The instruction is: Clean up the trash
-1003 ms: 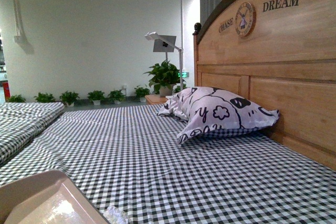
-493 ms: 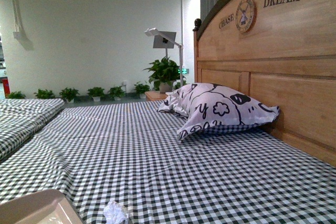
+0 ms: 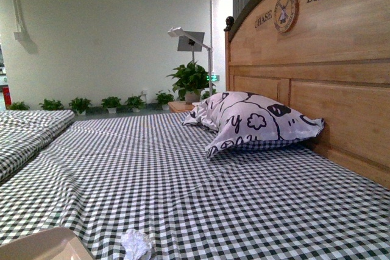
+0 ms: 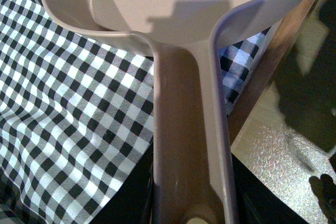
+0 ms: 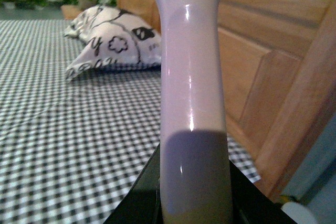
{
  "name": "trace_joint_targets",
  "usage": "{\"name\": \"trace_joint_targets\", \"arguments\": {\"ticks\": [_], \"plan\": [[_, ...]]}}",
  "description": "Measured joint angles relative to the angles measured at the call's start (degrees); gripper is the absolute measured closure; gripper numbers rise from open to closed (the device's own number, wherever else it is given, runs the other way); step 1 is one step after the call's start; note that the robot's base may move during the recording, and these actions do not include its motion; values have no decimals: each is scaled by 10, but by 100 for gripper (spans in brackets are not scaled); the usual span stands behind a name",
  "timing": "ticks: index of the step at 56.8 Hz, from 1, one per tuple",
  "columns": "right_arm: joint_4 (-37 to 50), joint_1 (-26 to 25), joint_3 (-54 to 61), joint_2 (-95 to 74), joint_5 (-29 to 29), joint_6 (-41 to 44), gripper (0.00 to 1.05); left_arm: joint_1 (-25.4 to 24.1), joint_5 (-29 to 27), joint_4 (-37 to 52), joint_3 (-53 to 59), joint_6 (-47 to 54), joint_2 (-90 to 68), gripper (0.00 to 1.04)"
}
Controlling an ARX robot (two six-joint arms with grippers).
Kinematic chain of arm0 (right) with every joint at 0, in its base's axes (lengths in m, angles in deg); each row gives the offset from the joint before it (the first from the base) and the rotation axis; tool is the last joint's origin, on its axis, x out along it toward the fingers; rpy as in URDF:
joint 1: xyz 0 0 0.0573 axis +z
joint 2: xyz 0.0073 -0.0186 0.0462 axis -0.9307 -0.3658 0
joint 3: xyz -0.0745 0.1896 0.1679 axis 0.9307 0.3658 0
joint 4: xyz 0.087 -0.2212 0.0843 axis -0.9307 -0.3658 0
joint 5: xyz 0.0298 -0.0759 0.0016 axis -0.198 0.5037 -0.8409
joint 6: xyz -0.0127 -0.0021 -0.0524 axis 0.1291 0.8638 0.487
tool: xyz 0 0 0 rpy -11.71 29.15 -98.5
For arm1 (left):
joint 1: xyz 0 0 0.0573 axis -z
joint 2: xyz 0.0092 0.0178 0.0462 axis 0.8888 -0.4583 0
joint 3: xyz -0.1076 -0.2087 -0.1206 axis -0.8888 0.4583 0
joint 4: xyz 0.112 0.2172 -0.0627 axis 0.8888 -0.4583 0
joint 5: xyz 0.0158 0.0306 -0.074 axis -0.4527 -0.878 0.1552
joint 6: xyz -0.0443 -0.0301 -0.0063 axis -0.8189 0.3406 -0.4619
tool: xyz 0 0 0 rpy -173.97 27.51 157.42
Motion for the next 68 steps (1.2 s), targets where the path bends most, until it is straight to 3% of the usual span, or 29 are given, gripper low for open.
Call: {"name": "trace_joint_targets", "arguments": {"ticks": [4,7,18,43,59,68], "plan": [[-142,-25,-59,-38,-84,-56,85,0,-1,0,0,0,0,78],[-190,-41,-94,-79,-131,-79,85,0,-1,0,0,0,0,78],[-160,-59,-189,-263,-219,-99,85,-1,-1,0,0,3,0,78],[-181,-19,-389,-592,-287,-95,85,-1,-1,0,0,4,-1,78],[-182,-9,-429,-712,-260,-95,85,-1,-1,0,0,6,-1,78],[-186,-1,-425,-735,-285,-97,86,-1,-1,0,0,6,-1,78]]}}
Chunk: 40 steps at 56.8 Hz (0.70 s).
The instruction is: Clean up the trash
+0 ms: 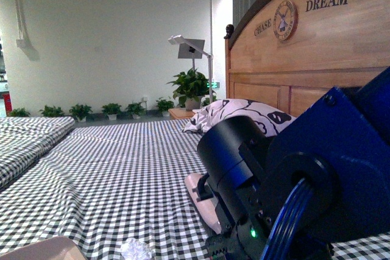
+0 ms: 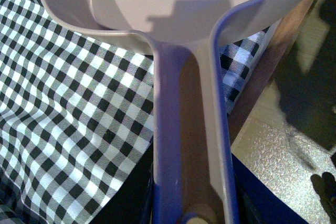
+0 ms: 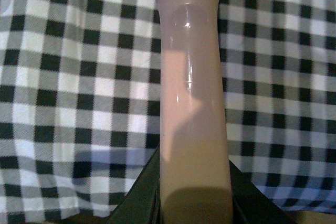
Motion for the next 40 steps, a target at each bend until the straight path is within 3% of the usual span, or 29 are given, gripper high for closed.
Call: {"name": "trace_joint_targets", "arguments": {"ticks": [6,17,24,32,40], "plan": [[7,14,18,6,-60,1,86,0,0,0,0,0,0,78],[17,27,82,73,-242,38,86,0,0,0,0,2,0,78],[0,17,108,139,-326,74,86,0,0,0,0,2,0,78],[-25,-20,120,203,-335,114,86,0,0,0,0,2,0,78],[-19,-68,134,228,-297,133,86,0,0,0,0,3,0,78]]}}
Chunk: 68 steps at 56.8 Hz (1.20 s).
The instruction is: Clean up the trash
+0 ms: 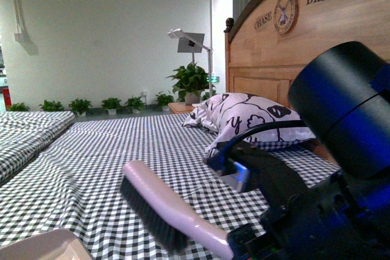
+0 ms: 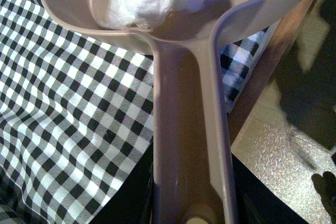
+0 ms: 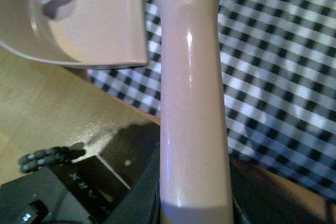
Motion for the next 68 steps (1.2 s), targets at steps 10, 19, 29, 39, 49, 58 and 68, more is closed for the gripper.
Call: {"name": "trace_joint_targets", "arguments": {"ticks": [10,19,29,39,49,58,68], "plan": [[102,-56,50,33,101,-15,86,0,0,0,0,0,0,78],[159,-110,98,103,121,-38,86,0,66,186,53,-98,12,78],[177,-185,144,215,101,-62,86,6,52,347,89,-228,49,78],[156,-253,171,342,33,-77,86,10,-10,465,115,-347,99,78],[122,-283,176,444,-22,-103,86,11,-70,485,133,-453,179,78],[94,-294,181,516,-34,-128,86,14,-61,454,152,-514,272,78],[73,-304,187,576,-30,-159,86,17,-28,394,175,-558,389,78]]}}
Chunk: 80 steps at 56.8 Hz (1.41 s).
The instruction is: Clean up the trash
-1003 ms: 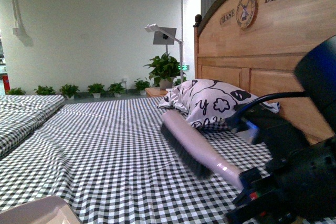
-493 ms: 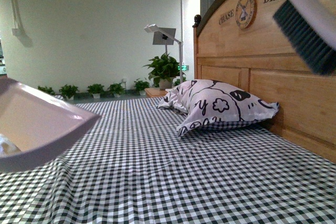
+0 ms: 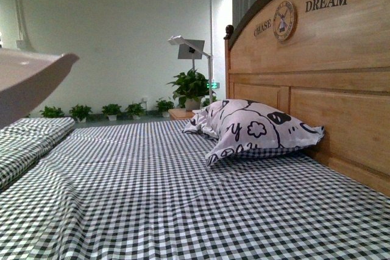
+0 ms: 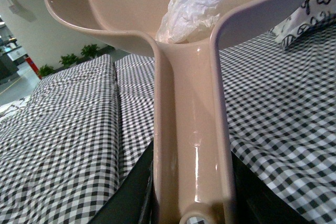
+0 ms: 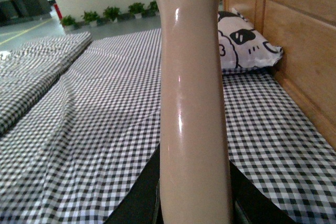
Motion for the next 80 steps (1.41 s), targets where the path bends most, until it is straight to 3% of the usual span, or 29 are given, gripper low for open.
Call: {"name": "trace_joint_targets", "arguments": {"ticks": [19,30,80], "plan": [[-47,64,19,94,93,-17,86,-20,63,-108,34,-60,167,78],[-52,65,23,96,118,-19,86,-21,80,-144,47,-81,225,78],[-61,65,23,96,124,-19,86,-22,84,-149,49,-91,231,78]]}}
